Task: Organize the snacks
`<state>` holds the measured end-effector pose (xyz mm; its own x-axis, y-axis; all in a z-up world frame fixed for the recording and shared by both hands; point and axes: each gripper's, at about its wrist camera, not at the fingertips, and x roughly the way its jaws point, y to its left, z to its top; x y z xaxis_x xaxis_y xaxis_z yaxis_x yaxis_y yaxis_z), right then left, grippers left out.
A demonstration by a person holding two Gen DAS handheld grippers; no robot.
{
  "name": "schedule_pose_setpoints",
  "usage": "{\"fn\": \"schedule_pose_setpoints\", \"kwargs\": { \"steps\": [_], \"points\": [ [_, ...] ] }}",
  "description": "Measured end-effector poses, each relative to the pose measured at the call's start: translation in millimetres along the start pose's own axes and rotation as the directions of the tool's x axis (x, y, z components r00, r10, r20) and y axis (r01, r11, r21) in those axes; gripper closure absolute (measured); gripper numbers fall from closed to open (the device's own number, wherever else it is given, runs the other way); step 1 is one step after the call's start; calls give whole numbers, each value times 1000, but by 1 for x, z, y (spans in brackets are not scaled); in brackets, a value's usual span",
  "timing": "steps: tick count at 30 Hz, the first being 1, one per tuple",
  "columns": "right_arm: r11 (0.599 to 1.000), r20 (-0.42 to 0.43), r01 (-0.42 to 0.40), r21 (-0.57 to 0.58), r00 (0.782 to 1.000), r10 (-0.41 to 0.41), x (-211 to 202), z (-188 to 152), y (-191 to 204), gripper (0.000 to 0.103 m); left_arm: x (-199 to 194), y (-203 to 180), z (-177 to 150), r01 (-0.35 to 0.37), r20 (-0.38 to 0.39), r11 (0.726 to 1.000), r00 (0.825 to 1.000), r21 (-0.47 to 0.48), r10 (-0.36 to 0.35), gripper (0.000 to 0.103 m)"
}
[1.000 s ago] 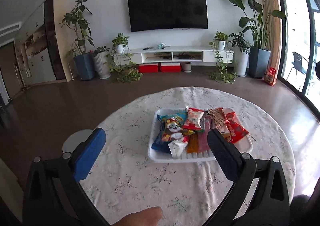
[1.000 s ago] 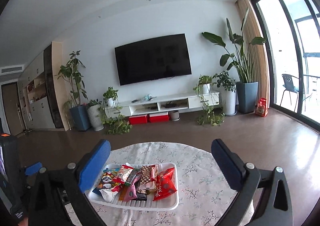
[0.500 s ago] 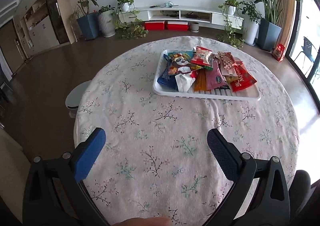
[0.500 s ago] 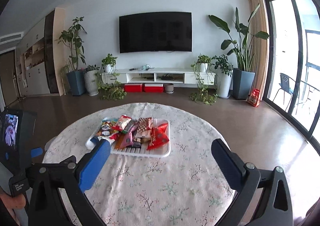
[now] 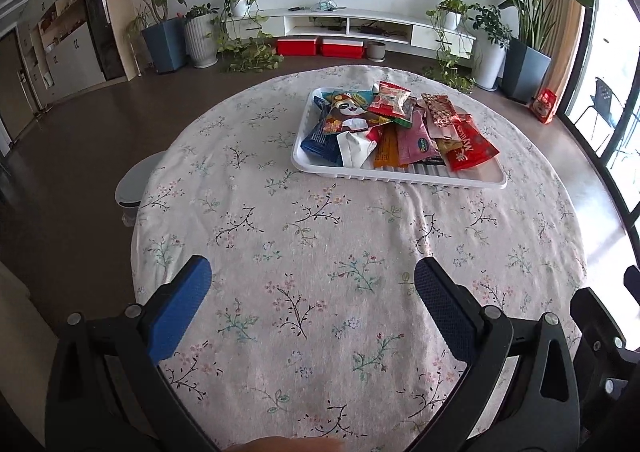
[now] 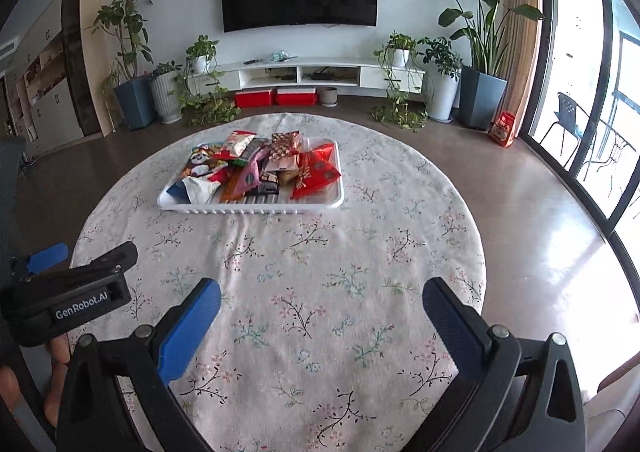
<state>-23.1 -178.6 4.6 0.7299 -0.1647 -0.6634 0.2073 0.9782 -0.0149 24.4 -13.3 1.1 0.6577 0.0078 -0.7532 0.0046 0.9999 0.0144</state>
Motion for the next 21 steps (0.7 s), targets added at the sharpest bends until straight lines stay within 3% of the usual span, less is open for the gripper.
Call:
{"fn": "schedule_pose_setpoints", "kwargs": {
  "steps": [9, 21],
  "points": [
    [999, -72, -7, 35, 997, 10, 10, -2, -4, 0, 2, 1, -3, 10, 3, 1000, 1000, 5, -10, 0],
    [998, -108, -12, 55, 994, 18, 16, -2, -6, 0, 0, 0, -6, 8, 3, 1000, 1000, 13, -8, 0]
  ]
}}
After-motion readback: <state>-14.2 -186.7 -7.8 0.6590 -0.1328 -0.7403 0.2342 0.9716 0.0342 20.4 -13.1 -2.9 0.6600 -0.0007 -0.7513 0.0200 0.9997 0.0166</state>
